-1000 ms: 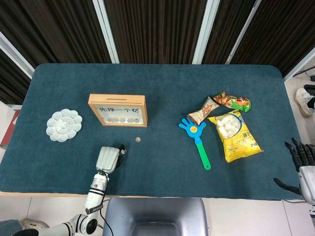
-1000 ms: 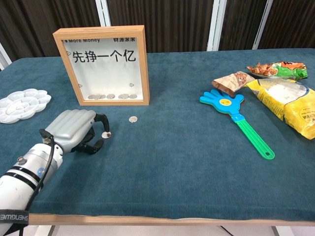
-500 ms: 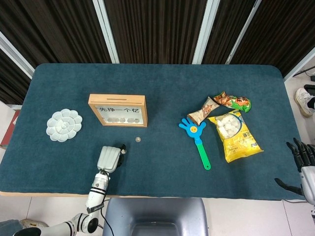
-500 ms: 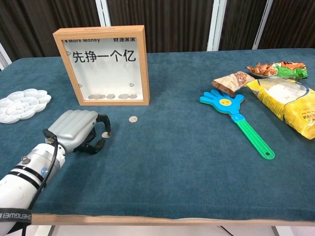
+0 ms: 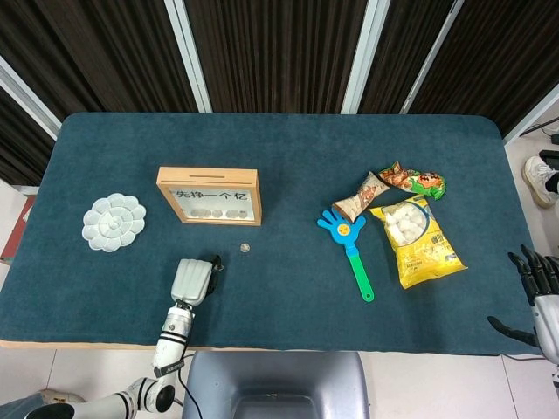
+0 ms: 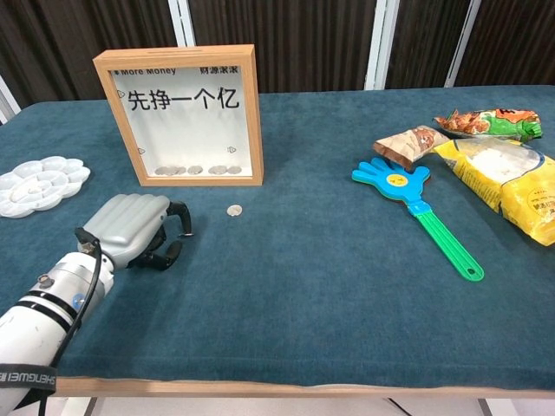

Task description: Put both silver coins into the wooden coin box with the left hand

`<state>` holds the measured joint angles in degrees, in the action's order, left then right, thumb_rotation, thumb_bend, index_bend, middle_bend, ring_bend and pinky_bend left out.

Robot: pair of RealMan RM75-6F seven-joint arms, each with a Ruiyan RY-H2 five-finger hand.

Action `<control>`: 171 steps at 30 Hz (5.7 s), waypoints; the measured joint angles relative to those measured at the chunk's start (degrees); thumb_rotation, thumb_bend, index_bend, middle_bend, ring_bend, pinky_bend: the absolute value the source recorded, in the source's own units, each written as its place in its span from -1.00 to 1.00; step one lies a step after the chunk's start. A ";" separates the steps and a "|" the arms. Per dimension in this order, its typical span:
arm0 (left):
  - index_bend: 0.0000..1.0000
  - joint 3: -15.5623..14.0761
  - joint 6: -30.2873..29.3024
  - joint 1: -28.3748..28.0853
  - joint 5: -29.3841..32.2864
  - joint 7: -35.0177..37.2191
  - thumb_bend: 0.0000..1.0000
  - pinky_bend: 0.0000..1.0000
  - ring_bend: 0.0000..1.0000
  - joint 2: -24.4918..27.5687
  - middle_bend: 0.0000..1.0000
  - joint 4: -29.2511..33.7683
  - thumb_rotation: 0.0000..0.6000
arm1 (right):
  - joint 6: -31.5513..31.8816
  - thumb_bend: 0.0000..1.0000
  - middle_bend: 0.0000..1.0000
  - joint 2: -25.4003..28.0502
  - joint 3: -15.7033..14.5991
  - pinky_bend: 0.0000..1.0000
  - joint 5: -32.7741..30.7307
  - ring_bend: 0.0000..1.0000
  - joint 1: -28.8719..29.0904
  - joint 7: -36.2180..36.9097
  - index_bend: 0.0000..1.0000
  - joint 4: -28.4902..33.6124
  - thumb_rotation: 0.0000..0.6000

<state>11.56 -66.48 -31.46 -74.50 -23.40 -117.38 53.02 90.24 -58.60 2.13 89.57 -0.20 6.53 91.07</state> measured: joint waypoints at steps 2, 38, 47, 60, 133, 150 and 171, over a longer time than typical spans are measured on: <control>-0.07 0.03 0.12 -0.08 0.16 0.08 -0.16 1.00 1.00 -0.04 1.00 -0.24 1.00 | -0.03 -0.93 -1.00 0.00 0.06 -1.00 -0.12 -1.00 -0.01 0.01 -1.00 -0.01 1.00; 0.26 0.84 -2.21 -1.30 0.13 1.73 -0.12 1.00 1.00 -0.85 1.00 -2.70 1.00 | -0.78 -0.93 -1.00 0.20 -0.12 -1.00 -0.08 -1.00 0.10 -0.57 -1.00 0.33 1.00; 0.30 1.03 -3.83 -1.30 -0.82 1.95 -0.08 1.00 1.00 1.26 1.00 0.61 1.00 | -1.05 -0.93 -1.00 0.26 -0.14 -1.00 -0.12 -1.00 0.20 -0.39 -1.00 0.26 1.00; 0.29 8.67 0.40 -3.94 5.66 -9.28 0.01 1.00 1.00 25.22 1.00 36.98 1.00 | -2.93 -0.93 -1.00 0.25 -0.10 -1.00 0.05 -1.00 1.47 -0.04 -1.00 0.64 1.00; 0.10 12.74 5.71 -29.73 43.14 -13.07 0.08 1.00 1.00 32.76 1.00 27.47 1.00 | -6.02 -0.93 -1.00 1.19 0.48 -1.00 -2.05 -1.00 3.85 4.68 -1.00 0.68 1.00; -0.02 11.89 5.02 -29.85 42.47 -12.51 0.06 1.00 1.00 33.34 1.00 28.51 1.00 | -5.94 -0.93 -1.00 1.22 0.49 -1.00 -2.06 -1.00 3.82 4.81 -1.00 0.61 1.00; -0.19 -4.71 -11.37 -11.57 10.68 6.27 -0.14 1.00 1.00 29.26 1.00 44.53 1.00 | -5.10 -0.93 -1.00 0.87 -0.35 -1.00 -0.01 -1.00 3.66 3.54 -1.00 1.28 1.00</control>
<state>6.85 -77.84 -43.04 -63.82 -17.13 -88.13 97.55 85.14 -57.73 1.78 89.56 3.46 10.07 92.35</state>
